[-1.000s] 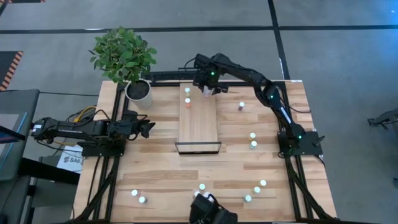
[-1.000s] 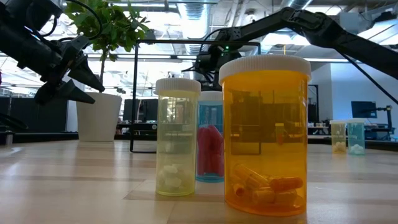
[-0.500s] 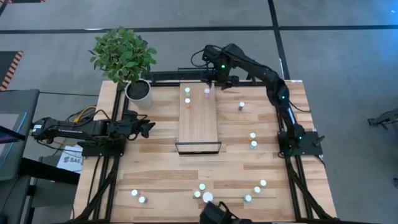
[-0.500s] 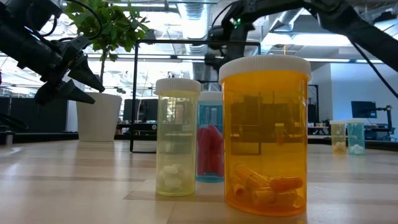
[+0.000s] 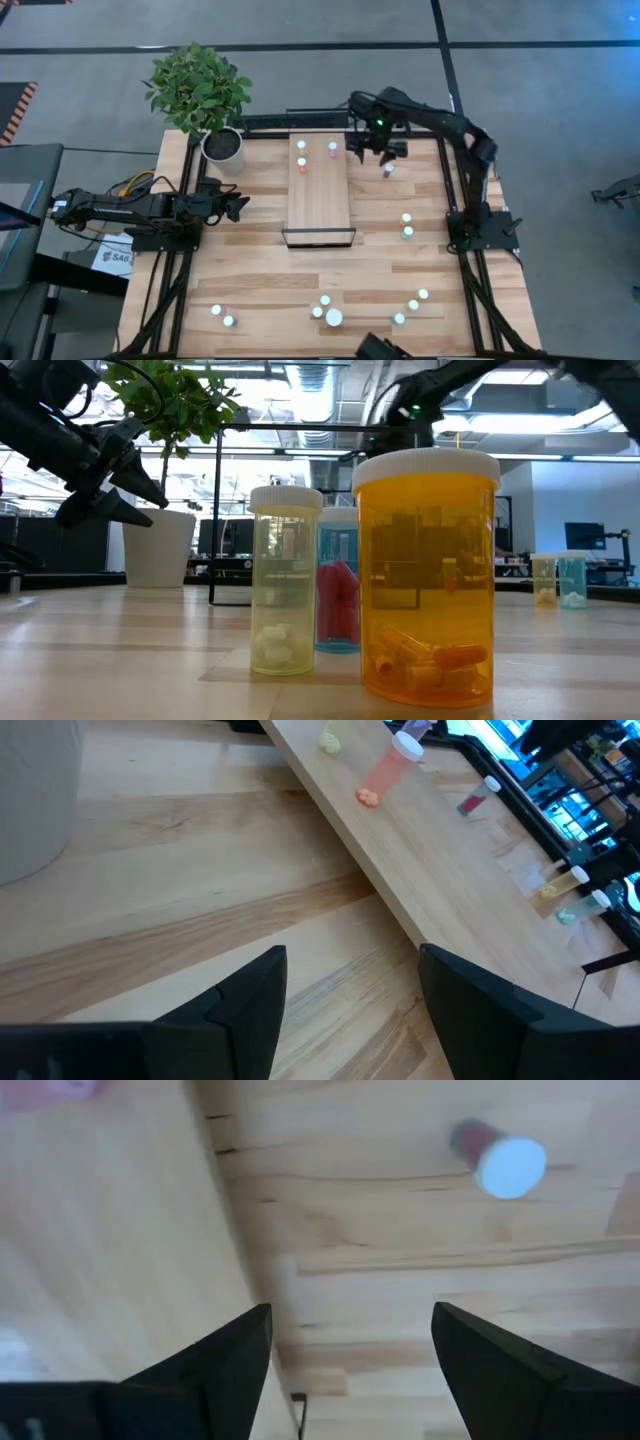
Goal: Pick and place medicine bottles onto shelf by color
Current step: Put the top blue pill bottle on the shelf
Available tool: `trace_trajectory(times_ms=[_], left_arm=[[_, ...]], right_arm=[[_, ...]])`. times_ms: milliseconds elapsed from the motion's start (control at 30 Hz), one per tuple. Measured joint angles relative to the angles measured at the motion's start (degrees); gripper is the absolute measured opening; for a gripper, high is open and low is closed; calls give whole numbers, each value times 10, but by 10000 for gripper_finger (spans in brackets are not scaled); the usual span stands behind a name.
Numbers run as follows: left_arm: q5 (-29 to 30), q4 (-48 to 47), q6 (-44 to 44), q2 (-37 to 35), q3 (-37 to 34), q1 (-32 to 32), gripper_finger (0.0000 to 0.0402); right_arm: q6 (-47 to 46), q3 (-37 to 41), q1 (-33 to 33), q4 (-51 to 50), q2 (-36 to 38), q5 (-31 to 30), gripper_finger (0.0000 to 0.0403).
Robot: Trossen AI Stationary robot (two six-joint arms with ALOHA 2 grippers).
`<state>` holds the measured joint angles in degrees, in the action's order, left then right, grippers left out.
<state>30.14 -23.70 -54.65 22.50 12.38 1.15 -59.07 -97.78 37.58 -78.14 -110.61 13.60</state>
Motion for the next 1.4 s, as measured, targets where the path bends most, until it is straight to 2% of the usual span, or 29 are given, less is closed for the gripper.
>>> trace_trajectory(times_ms=[167, 333, 1000, 1167, 1400], left_arm=[[0, 0, 0, 0, 0, 0, 212], [0, 0, 0, 0, 0, 0, 212], [0, 0, 0, 0, 0, 0, 212], [0, 0, 0, 0, 0, 0, 212], [0, 0, 0, 0, 0, 0, 212]], right_arm=[[-53, 156, 16, 123, 81, -13, 297], [-100, 237, 27, 188, 107, -45, 297], [-62, 244, 72, 202, 53, -47, 295], [-55, 244, 74, 215, 53, -47, 258], [-58, 244, 74, 216, 53, -47, 158]])
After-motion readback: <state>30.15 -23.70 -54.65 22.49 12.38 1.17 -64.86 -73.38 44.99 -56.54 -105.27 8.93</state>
